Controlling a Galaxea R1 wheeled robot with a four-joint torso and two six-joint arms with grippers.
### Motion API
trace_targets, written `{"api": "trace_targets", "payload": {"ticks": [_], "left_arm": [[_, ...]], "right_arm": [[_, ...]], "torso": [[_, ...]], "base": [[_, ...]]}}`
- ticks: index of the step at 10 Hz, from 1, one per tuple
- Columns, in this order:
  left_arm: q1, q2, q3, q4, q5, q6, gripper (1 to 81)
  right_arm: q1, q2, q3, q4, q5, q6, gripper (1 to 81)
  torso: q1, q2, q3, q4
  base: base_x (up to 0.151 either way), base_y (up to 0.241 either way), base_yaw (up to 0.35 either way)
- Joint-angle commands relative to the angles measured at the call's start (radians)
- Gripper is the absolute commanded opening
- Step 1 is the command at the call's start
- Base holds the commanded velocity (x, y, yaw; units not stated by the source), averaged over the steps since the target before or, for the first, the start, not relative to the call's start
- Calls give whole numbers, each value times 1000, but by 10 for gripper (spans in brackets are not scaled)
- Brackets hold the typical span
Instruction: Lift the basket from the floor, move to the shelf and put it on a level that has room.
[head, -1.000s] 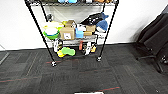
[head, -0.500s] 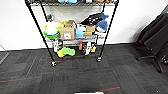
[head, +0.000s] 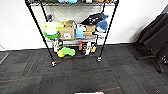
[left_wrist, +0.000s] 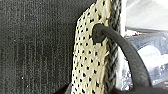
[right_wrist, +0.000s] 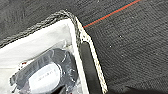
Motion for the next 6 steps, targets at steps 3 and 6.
{"api": "trace_targets", "payload": {"ticks": [3,6], "left_arm": [[-77,-2,36,-46,56,-3,811],[-77,-7,36,-46,56,-2,811]], "right_arm": [[71,-19,29,17,-28,22,811],[68,-21,24,16,-28,22,10]], "torso": [[0,0,0,0],[0,0,0,0]], "base": [[0,0,0],[0,0,0]]}}
